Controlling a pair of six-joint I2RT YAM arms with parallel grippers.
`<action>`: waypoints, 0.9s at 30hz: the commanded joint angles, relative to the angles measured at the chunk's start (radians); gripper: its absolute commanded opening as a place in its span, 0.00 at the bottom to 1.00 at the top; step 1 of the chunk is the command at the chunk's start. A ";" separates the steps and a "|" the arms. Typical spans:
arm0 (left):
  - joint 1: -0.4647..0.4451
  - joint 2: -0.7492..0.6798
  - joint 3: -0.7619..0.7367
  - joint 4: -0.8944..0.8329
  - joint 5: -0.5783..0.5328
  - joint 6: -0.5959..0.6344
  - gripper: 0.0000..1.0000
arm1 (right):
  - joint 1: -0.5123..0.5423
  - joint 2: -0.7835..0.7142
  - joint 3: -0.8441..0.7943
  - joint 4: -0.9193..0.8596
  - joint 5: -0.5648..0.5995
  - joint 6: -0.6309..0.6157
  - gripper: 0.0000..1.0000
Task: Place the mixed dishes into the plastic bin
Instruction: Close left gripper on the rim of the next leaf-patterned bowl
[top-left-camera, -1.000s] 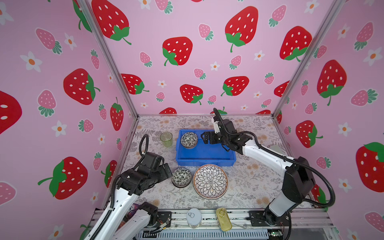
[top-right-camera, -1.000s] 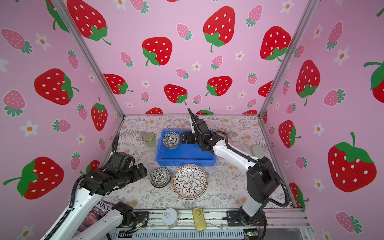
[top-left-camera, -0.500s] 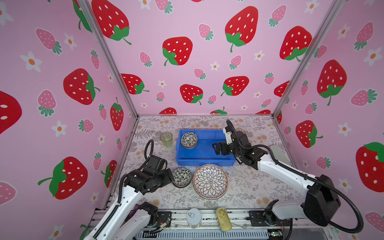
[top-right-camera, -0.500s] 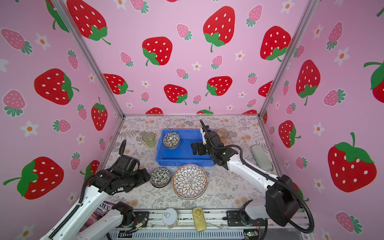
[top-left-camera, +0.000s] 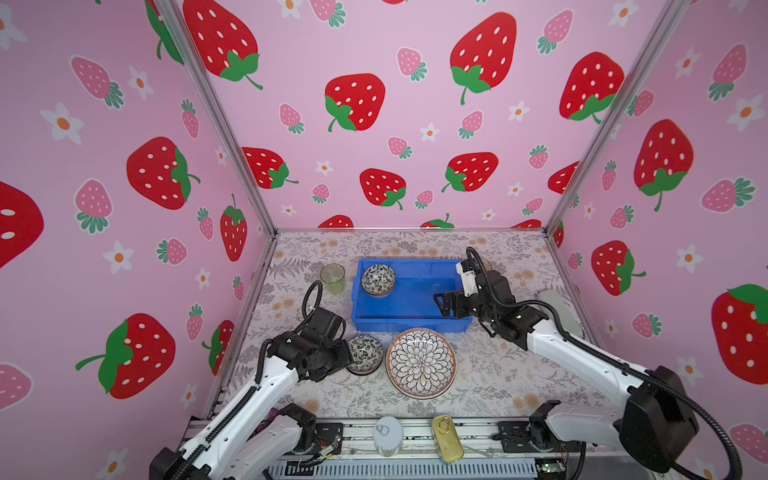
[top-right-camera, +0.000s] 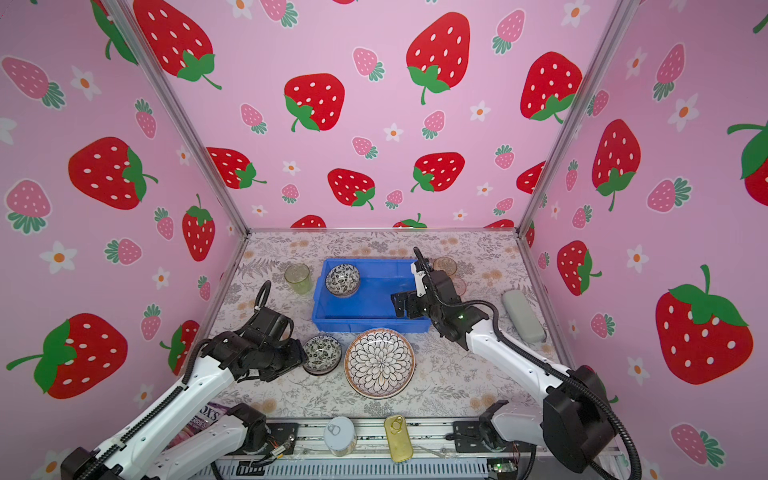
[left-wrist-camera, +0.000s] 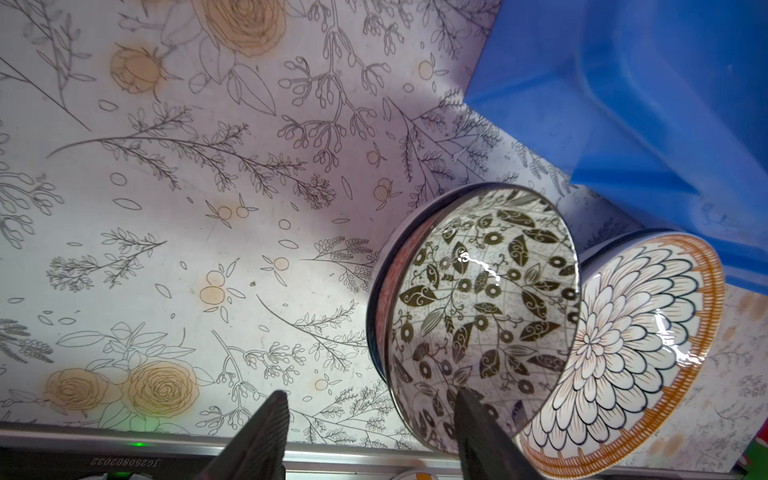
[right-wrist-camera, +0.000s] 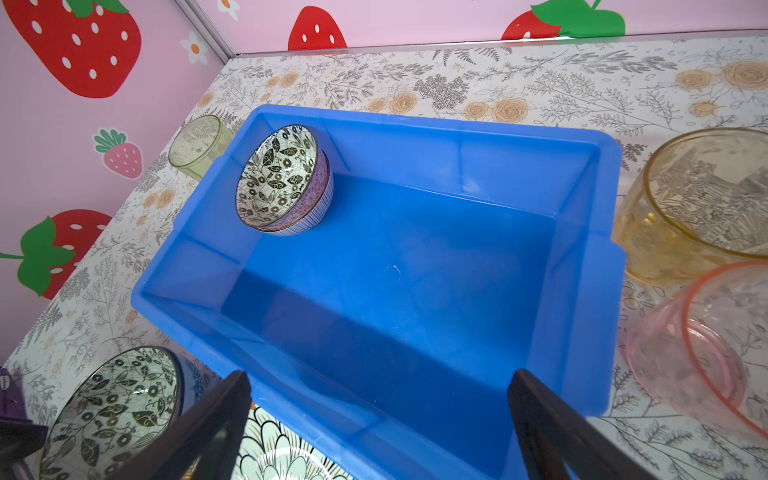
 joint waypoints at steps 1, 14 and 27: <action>-0.010 0.020 -0.002 0.029 -0.001 -0.009 0.62 | -0.011 -0.008 -0.011 0.018 -0.027 -0.008 0.98; -0.023 0.088 0.020 0.050 -0.025 -0.001 0.48 | -0.046 0.042 0.003 0.024 -0.066 -0.025 0.97; -0.029 0.161 0.058 0.047 -0.043 0.025 0.35 | -0.066 0.063 -0.007 0.031 -0.092 -0.025 0.97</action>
